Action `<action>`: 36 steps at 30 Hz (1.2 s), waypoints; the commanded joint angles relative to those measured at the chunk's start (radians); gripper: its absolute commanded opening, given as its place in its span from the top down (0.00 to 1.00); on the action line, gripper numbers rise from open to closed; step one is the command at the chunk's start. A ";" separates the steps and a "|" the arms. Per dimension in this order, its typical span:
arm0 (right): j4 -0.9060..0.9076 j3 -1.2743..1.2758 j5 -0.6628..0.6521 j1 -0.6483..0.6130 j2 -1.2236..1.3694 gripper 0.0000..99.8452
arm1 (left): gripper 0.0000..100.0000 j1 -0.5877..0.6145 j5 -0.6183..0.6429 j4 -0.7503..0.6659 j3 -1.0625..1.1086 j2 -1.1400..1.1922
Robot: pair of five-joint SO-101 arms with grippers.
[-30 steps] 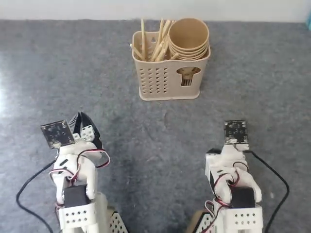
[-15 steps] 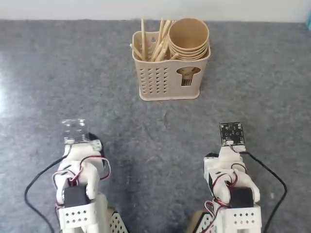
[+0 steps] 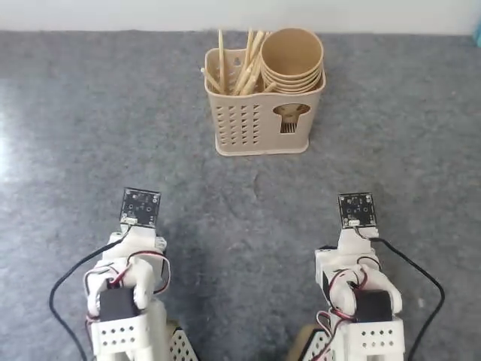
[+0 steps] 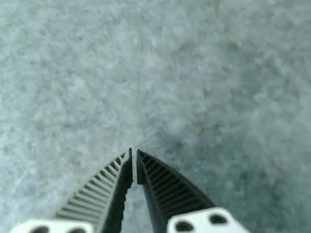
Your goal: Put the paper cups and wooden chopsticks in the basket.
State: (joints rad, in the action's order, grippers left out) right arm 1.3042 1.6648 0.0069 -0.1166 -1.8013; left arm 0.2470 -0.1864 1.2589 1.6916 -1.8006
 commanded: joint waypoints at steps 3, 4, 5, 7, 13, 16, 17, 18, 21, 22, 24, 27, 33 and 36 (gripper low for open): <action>0.005 0.017 -0.018 0.001 -0.013 0.99 | 0.99 -0.084 0.069 0.005 -0.007 -0.017; 0.005 0.017 -0.018 0.001 -0.013 0.99 | 0.99 -0.095 0.137 0.003 -0.007 -0.017; 0.005 0.017 -0.018 0.001 -0.013 0.99 | 0.99 -0.106 0.218 0.003 -0.007 -0.017; 0.005 0.017 -0.018 0.001 -0.013 0.99 | 0.99 -0.133 0.376 0.003 -0.007 -0.017; 0.005 0.017 -0.018 0.001 -0.013 0.99 | 0.99 -0.149 0.462 0.003 -0.007 -0.015; 0.005 0.017 -0.018 0.001 -0.013 0.99 | 0.99 -0.149 0.459 0.002 -0.007 -0.015; 0.005 0.017 -0.018 0.001 -0.013 0.99 | 0.99 -0.149 0.459 0.002 -0.007 -0.015; 0.005 0.017 -0.018 0.001 -0.013 0.99 | 0.99 -0.147 0.457 0.002 -0.007 -0.015; 0.005 0.017 -0.018 0.001 -0.013 0.99 | 0.99 -0.147 0.353 0.002 -0.007 -0.014; 0.005 0.017 -0.018 0.001 -0.013 0.99 | 0.99 -0.147 0.315 0.003 -0.007 -0.014; 0.005 0.017 -0.018 0.001 -0.013 0.99 | 0.99 -0.147 0.282 0.003 -0.007 -0.014; 0.005 0.017 -0.018 0.001 -0.013 0.99 | 0.99 -0.147 0.282 0.003 -0.007 -0.014; 0.005 0.017 -0.018 0.001 -0.013 0.99 | 0.99 -0.150 0.282 0.003 -0.007 -0.015; 0.005 0.017 -0.018 0.001 -0.013 0.99 | 0.99 -0.150 0.282 0.003 -0.007 -0.015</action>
State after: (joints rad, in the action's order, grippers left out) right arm 1.3042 1.6648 0.0054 -0.1166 -1.8013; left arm 0.1028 0.1066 1.2605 1.6916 -1.8021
